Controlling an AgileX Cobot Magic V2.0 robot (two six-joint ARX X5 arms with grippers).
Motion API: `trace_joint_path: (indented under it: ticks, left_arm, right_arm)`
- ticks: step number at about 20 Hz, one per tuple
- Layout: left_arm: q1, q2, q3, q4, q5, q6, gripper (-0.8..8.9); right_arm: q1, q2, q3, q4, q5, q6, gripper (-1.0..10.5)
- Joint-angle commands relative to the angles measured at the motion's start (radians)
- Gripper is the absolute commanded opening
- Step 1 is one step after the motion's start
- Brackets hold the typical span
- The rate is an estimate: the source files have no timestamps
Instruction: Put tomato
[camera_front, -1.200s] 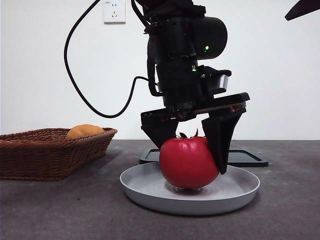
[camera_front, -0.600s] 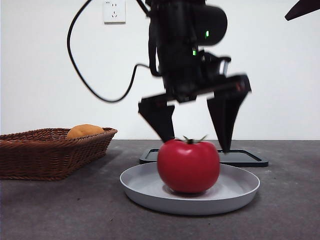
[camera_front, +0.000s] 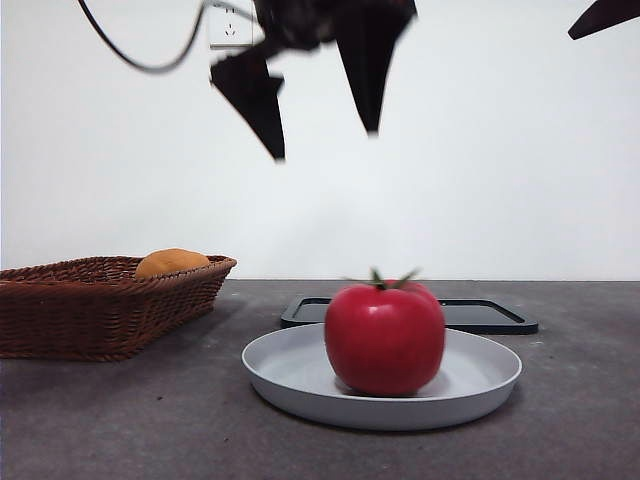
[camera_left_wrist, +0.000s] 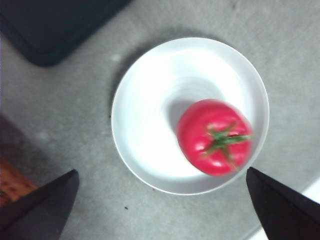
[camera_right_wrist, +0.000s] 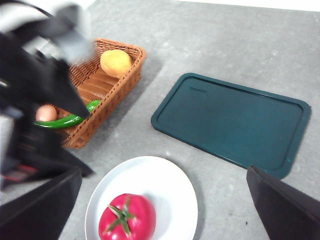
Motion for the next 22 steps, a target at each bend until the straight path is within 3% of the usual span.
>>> trace_joint_path:
  ticks: [1,4,7,9,13,16,18,20,22]
  left_arm:
    - [-0.003,-0.069,0.01,-0.032,0.0,0.007,7.79]
    - [0.007,-0.193,-0.045,-0.02,0.0,0.039,7.79]
    - [0.024,-0.382,-0.233,0.158,0.0,0.027,7.79]
    - [0.037,-0.546,-0.443,0.332,-0.01,0.004,7.79]
    - [0.039,-0.873,-0.914,0.64,-0.143,-0.03,7.79]
    - [0.038,-1.113,-1.236,0.908,-0.145,-0.071,7.79]
    - [0.038,-1.224,-1.354,1.01,-0.145,-0.128,7.78]
    - [0.038,-1.292,-1.398,1.034,-0.076,-0.129,7.63]
    - [0.037,-1.332,-1.403,1.048,0.09,-0.114,7.14]
  right_arm:
    - [0.005,0.006,0.017,0.015,0.0,-0.008,5.8]
    - [0.005,0.006,0.017,0.046,0.0,-0.008,5.8]
    - [0.005,0.006,0.017,0.06,0.0,-0.008,5.8]
    - [0.005,0.006,0.017,0.062,0.0,-0.008,5.8]
    - [0.005,0.006,0.017,0.064,0.0,-0.008,5.8]
    - [0.005,0.006,0.017,0.063,0.0,-0.008,5.8]
    - [0.005,0.006,0.017,0.063,0.0,-0.008,5.8]
    - [0.005,0.006,0.017,0.063,-0.001,-0.007,5.8]
    - [0.005,0.006,0.017,0.064,-0.001,-0.007,5.8]
